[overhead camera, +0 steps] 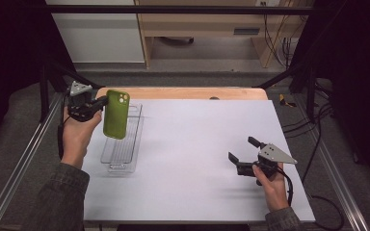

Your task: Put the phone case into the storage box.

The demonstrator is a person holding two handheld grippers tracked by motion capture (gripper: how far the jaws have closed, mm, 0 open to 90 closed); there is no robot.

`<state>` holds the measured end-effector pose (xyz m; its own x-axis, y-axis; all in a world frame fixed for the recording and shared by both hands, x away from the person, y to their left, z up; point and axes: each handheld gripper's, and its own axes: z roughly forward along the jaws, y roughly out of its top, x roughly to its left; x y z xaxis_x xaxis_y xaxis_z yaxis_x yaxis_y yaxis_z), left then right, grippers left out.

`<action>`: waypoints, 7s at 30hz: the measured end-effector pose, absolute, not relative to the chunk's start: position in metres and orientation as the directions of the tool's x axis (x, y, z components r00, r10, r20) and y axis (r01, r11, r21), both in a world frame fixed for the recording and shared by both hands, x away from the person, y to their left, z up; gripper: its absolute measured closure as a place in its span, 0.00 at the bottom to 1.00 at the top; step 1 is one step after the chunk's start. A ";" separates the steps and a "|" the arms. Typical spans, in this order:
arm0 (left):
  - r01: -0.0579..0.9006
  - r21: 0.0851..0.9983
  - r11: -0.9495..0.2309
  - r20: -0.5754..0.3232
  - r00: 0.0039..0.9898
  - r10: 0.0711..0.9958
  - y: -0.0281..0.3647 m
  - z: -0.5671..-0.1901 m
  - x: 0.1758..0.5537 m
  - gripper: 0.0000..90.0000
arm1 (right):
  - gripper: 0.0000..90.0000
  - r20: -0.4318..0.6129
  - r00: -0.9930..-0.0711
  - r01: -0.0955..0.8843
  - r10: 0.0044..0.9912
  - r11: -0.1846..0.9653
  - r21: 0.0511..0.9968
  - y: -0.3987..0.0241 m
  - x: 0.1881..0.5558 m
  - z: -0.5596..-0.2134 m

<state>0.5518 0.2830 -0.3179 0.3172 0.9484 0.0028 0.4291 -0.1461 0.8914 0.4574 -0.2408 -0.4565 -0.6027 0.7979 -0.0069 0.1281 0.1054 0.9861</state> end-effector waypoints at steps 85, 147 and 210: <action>0.421 0.906 -0.033 -0.045 0.174 0.984 0.270 -0.356 0.615 0.97 | 0.04 0.003 -0.639 0.117 0.769 0.093 0.989 -0.238 0.448 -0.458; 0.455 0.889 -0.043 -0.018 0.130 0.991 0.271 -0.371 0.631 0.97 | 0.04 0.005 -0.642 0.120 0.766 0.093 0.988 -0.237 0.448 -0.459; 0.479 0.877 -0.025 -0.032 0.111 0.993 0.263 -0.386 0.645 0.96 | 0.04 0.009 -0.644 0.123 0.765 0.092 0.988 -0.238 0.449 -0.459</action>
